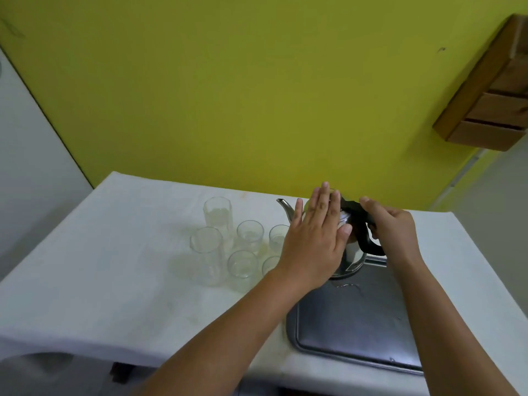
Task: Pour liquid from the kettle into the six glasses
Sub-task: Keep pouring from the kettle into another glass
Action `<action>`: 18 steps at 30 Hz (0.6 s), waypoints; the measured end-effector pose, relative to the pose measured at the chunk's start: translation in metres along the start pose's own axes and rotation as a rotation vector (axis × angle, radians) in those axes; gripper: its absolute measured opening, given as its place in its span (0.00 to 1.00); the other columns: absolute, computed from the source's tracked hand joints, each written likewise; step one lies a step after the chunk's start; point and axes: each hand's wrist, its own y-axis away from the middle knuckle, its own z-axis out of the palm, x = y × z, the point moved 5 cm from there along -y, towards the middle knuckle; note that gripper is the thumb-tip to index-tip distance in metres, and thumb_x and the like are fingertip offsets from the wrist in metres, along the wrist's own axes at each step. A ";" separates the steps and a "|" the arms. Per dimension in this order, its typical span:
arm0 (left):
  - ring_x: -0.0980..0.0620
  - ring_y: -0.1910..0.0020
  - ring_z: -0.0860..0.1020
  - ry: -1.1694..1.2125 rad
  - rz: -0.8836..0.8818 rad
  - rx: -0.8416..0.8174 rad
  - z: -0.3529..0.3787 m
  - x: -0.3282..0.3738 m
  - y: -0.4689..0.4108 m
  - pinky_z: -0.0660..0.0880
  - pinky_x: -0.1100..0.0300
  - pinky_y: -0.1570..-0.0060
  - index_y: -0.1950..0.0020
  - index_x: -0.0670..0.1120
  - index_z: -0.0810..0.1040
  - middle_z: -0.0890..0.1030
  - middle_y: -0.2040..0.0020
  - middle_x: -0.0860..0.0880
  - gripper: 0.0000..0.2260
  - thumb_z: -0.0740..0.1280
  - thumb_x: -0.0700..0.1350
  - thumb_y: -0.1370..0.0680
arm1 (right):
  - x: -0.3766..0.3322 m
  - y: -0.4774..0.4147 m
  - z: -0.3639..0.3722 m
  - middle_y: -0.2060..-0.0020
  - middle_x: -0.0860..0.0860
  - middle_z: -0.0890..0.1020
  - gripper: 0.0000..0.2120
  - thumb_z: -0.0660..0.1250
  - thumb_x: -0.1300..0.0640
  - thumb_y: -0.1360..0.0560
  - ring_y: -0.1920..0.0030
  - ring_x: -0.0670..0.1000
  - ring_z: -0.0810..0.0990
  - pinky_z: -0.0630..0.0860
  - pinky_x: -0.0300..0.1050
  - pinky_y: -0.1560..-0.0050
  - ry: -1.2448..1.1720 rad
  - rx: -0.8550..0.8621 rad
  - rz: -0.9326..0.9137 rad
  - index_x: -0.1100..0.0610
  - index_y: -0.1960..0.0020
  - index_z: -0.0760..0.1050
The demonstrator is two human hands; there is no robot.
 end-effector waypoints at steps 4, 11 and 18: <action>0.47 0.24 0.45 -0.012 -0.078 0.084 -0.026 -0.009 0.012 0.41 0.47 0.27 0.24 0.41 0.49 0.47 0.23 0.42 0.29 0.40 0.55 0.21 | -0.021 0.007 0.027 0.73 0.52 0.64 0.21 0.68 0.42 0.34 0.72 0.49 0.62 0.60 0.45 0.65 -0.015 -0.066 -0.020 0.59 0.70 0.69; 0.49 0.24 0.43 0.023 -0.226 0.181 -0.057 -0.041 0.038 0.40 0.48 0.27 0.24 0.41 0.47 0.44 0.23 0.43 0.29 0.38 0.56 0.21 | -0.043 0.015 0.082 0.71 0.56 0.64 0.26 0.68 0.43 0.33 0.70 0.50 0.62 0.59 0.45 0.68 0.053 -0.193 -0.069 0.67 0.67 0.70; 0.48 0.24 0.44 0.106 -0.313 0.196 -0.071 -0.074 0.065 0.41 0.51 0.27 0.24 0.40 0.46 0.45 0.23 0.41 0.33 0.34 0.59 0.24 | -0.060 0.022 0.121 0.78 0.51 0.64 0.30 0.70 0.41 0.32 0.73 0.51 0.62 0.59 0.45 0.69 0.270 -0.240 -0.170 0.69 0.68 0.71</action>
